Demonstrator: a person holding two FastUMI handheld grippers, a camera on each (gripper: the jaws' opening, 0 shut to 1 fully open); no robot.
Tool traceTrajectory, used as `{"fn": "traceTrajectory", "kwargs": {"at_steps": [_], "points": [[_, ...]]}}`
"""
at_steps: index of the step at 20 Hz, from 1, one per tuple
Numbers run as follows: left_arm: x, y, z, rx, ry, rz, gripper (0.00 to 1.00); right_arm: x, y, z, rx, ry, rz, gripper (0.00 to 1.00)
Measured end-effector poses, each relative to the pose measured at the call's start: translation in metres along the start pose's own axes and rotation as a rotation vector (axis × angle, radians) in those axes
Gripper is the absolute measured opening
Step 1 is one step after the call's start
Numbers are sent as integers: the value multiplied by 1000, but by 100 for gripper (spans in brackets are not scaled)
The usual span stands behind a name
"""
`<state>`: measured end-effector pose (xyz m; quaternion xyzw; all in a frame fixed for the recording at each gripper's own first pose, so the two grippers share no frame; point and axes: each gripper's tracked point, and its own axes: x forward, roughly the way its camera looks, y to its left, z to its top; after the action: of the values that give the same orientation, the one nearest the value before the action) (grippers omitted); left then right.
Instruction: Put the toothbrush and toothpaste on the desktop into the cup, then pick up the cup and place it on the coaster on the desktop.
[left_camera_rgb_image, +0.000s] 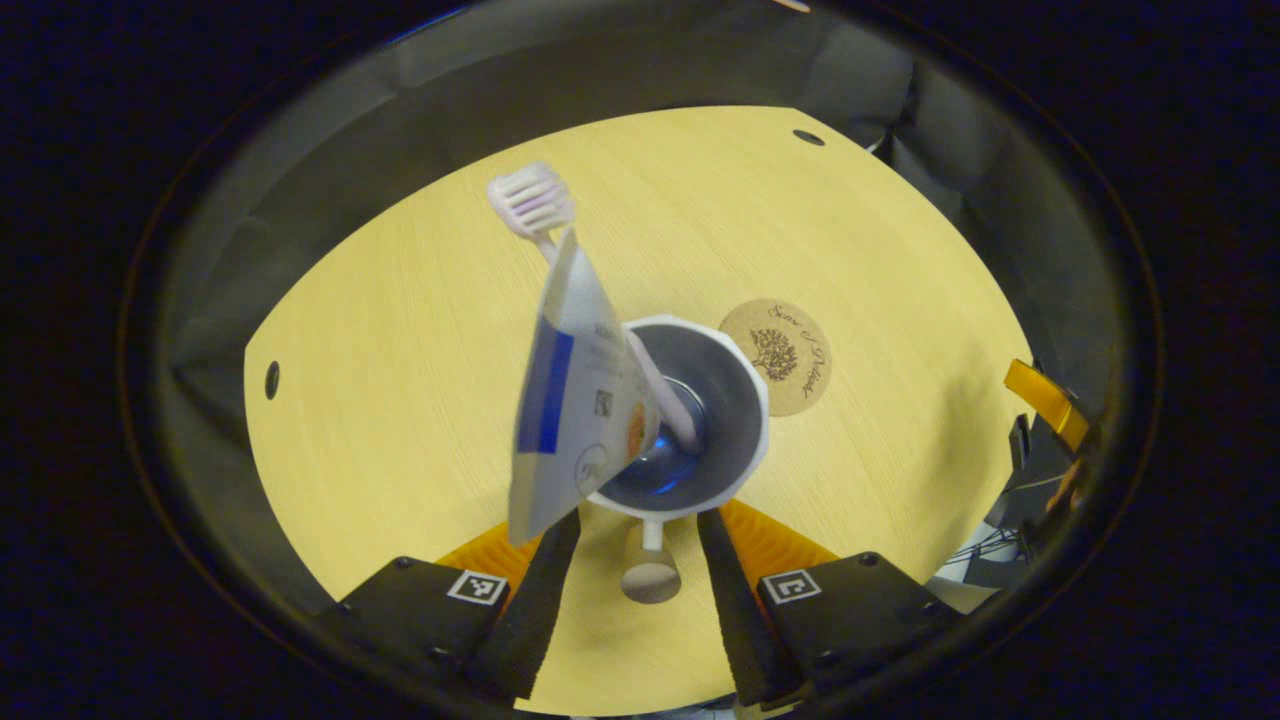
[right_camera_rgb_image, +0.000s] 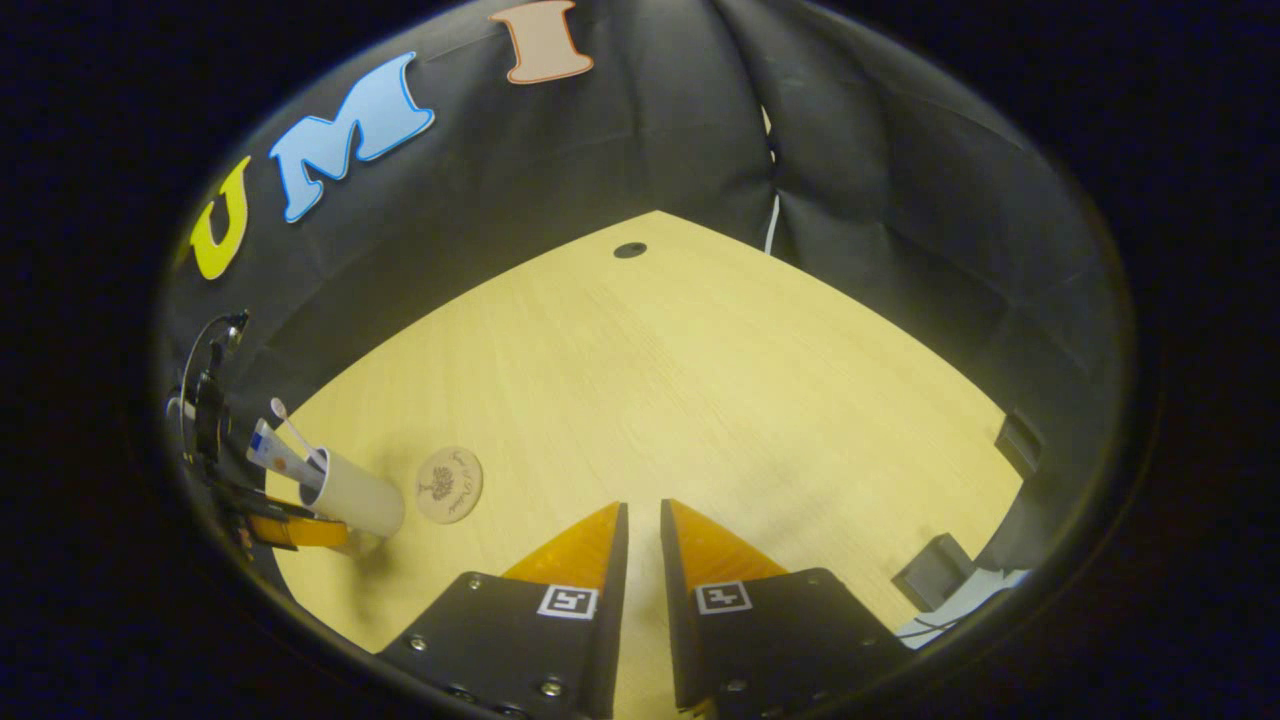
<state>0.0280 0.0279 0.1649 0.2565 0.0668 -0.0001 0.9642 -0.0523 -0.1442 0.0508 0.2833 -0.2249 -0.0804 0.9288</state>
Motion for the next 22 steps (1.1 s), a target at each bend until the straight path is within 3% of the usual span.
{"fn": "traceTrajectory", "kwargs": {"at_steps": [2, 3, 7, 8, 9, 13, 14, 19, 20, 22], "points": [[4, -1, 0, 9, 19, 0, 82, 2, -1, -4, 5, 14, 1, 21], [6, 0, 1, 12, 28, -1, 74, 2, -1, -6, 7, 19, 3, 22], [13, -6, 3, 23, 41, -10, 71, 3, -5, -10, 7, 31, 3, 21], [14, -5, 1, 27, 45, -7, 64, 3, -5, -11, 9, 33, 3, 21], [16, -7, 2, 26, 44, -17, 63, 4, -6, -11, 10, 34, 4, 21], [16, -5, 3, 22, 48, -1, 35, 3, -10, -15, 6, 44, 2, 21], [18, -5, 2, 21, 53, 4, 33, 3, -11, -15, 5, 48, 3, 21], [16, -5, 7, 8, 24, 31, 29, 5, -12, -11, 8, 47, 13, 22], [14, -6, 8, 11, 23, 31, 29, 5, -12, -11, 7, 49, 13, 17], [12, -8, 10, 24, 18, 34, 29, 5, -11, -12, 5, 52, 18, 21]]}}
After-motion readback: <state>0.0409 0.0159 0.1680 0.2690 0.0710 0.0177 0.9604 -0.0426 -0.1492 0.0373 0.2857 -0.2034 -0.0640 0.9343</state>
